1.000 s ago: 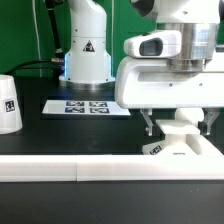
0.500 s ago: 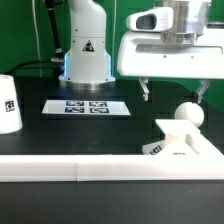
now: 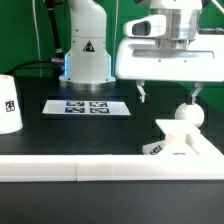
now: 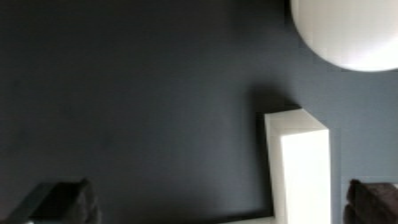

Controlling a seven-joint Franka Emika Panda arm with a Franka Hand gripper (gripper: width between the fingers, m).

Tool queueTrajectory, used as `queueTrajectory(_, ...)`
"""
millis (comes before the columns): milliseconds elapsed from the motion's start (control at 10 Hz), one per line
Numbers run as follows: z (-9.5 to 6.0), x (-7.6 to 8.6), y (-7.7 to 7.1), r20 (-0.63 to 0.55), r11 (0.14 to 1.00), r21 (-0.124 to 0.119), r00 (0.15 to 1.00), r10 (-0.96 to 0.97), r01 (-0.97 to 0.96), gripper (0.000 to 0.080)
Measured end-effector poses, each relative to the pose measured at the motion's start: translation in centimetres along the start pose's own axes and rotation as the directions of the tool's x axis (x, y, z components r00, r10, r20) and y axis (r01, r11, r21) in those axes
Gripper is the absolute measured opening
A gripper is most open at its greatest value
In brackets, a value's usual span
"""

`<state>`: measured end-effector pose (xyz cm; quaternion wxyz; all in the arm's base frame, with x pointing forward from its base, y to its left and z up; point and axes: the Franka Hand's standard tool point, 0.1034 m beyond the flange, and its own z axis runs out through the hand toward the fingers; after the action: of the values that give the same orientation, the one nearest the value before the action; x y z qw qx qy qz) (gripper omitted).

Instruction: Assemble lamp

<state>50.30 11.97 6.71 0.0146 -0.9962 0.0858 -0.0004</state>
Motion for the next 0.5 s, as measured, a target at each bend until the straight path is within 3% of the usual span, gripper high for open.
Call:
queueTrajectory(200,0.0,-0.2,-0.4,0.016,0.969,0.019,0.969,0.246,-0.247,0.0698)
queueTrajectory(500,0.4,-1.7,-3.0,0.023,0.877,0.024,0.877,0.479,-0.480,0.0698)
